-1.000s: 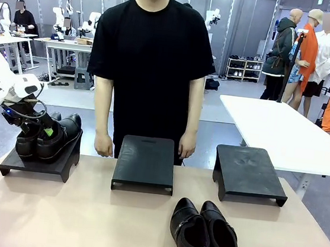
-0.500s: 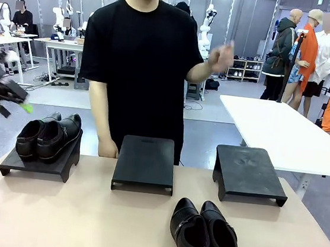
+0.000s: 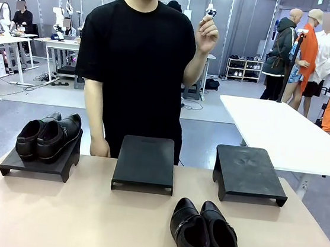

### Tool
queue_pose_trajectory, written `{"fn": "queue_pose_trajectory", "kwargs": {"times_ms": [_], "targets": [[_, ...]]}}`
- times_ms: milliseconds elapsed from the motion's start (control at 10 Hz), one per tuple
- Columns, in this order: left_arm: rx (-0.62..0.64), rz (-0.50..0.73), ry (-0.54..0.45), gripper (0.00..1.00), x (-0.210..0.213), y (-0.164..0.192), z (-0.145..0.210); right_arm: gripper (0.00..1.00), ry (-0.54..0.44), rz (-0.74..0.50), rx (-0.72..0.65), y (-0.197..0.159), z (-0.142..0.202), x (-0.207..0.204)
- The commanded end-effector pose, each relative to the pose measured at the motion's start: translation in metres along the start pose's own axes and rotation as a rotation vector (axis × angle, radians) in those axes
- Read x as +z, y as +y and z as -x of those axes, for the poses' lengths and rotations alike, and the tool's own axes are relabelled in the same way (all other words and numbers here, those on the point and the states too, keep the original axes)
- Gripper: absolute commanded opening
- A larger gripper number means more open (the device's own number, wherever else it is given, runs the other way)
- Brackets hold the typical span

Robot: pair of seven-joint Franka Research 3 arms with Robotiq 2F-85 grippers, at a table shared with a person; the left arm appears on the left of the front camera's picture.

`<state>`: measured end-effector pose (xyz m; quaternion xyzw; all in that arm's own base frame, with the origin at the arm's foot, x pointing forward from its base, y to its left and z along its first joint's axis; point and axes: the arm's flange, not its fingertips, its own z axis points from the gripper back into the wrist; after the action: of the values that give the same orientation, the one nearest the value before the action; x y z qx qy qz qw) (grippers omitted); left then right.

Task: Place the shoes on the stand as instructed by the person.
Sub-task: Pick up another pair of Shoes and place it on the Shoes Stand indicated by the person.

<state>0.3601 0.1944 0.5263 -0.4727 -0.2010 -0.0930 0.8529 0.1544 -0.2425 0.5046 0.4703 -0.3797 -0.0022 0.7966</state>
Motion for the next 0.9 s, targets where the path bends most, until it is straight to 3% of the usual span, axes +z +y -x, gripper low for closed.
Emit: {"fn": "queue_pose_trajectory", "kwargs": {"times_ms": [0,300,500,600,700,800], "targets": [[0.047,0.188,-0.001,1.00,0.017,0.044,0.024,1.00,-0.010,-0.008,0.019,0.001,0.000,0.001],[0.109,0.400,-0.050,1.00,0.040,0.105,0.077,1.00,-0.010,-0.008,0.019,0.001,0.000,0.001],[0.182,0.451,-0.065,1.00,0.044,0.133,0.086,1.00,-0.010,-0.008,0.019,0.001,0.000,0.001],[0.206,0.486,-0.090,1.00,0.042,0.138,0.080,1.00,-0.010,-0.008,0.019,0.001,0.000,0.001],[0.170,0.419,-0.066,1.00,0.031,0.121,0.106,1.00,-0.010,-0.008,0.019,0.001,0.000,0.001],[0.170,0.419,-0.066,1.00,0.031,0.121,0.106,1.00,-0.010,-0.008,0.019,0.001,0.000,0.001]]}}
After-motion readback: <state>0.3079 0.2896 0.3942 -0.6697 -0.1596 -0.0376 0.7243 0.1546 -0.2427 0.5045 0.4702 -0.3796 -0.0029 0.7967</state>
